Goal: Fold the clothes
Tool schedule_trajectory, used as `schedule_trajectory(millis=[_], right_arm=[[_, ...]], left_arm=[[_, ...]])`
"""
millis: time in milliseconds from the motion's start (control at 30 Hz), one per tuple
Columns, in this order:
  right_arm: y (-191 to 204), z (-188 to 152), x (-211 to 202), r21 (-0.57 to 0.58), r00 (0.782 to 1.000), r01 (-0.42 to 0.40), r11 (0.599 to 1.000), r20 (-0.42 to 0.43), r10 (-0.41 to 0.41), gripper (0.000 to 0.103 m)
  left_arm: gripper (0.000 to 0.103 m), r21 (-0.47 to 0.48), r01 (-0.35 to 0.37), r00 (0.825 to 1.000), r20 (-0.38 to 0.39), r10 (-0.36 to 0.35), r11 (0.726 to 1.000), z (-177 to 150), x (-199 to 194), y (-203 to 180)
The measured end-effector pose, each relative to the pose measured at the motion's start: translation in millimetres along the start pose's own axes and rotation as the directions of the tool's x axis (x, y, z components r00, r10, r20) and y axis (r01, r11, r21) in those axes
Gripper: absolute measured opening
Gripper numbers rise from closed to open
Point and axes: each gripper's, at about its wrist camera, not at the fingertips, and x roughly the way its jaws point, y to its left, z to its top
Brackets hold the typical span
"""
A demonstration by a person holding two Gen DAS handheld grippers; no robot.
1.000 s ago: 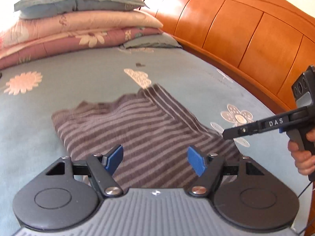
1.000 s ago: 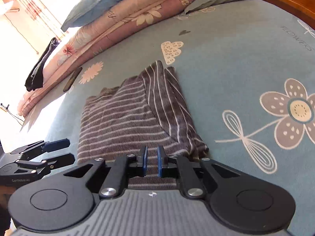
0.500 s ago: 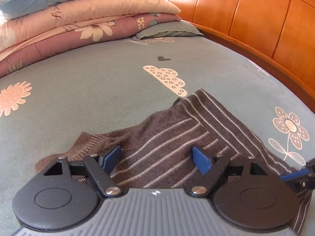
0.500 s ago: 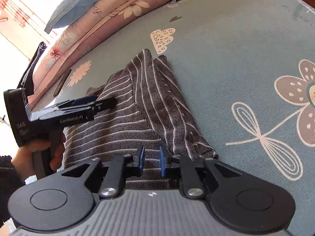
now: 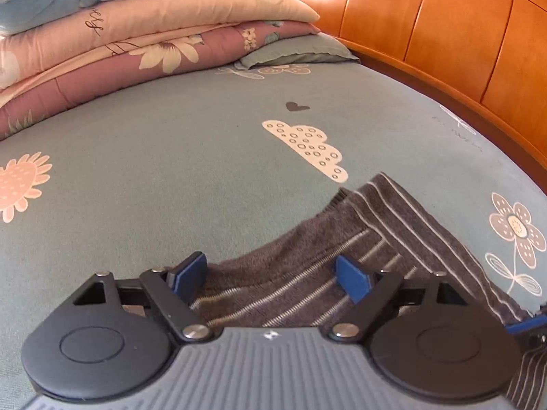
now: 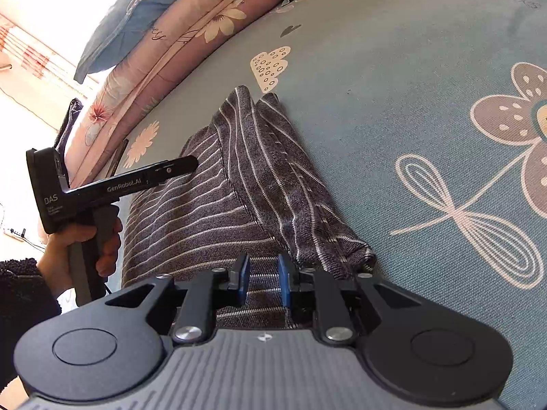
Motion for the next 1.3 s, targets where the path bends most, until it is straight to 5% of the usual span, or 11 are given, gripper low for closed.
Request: schedule_trajectory(millis=[267, 433, 567, 633, 867, 1067, 1200, 1300], right_arm=[[24, -5, -4, -0.132, 1.0, 0.011, 0.991, 0.007, -0.01, 0.031], [45, -9, -7, -0.247, 1.0, 0.025, 0.969, 0.013, -0.023, 0.059], [62, -12, -10, -0.336, 0.999, 0.037, 0.941, 0.019, -0.032, 0.062], [70, -13, -11, -0.379, 0.999, 0.043, 0.924, 0.022, -0.037, 0.074], [35, -6, -22, -0.248, 0.995, 0.103, 0.963, 0.036, -0.097, 0.074], [25, 0, -37, -0.254, 0.998, 0.053, 0.966, 0.042, -0.044, 0.07], [13, 15, -51, -0.23, 1.0, 0.015, 0.973, 0.027, -0.009, 0.072], [-3, 28, -56, -0.184, 1.0, -0.005, 0.983, -0.009, 0.003, 0.073]], left_arm=[[0.083, -0.122, -0.008, 0.999, 0.041, 0.013, 0.992, -28, -79, 8], [0.083, -0.274, -0.027, 0.999, -0.038, 0.017, 0.961, -68, -114, 1], [0.083, -0.382, 0.019, 0.999, -0.029, -0.033, 0.924, -92, -136, -15], [0.083, -0.417, 0.044, 0.998, -0.025, -0.06, 0.908, -101, -140, -25], [0.086, -0.434, 0.036, 0.998, -0.035, -0.056, 0.9, -116, -130, -49], [0.086, -0.471, 0.016, 0.999, -0.019, -0.028, 0.882, -115, -143, -46], [0.086, -0.605, 0.017, 0.999, -0.018, -0.035, 0.796, -117, -158, -27], [0.086, -0.712, 0.034, 0.997, -0.021, -0.07, 0.701, -122, -161, -8]])
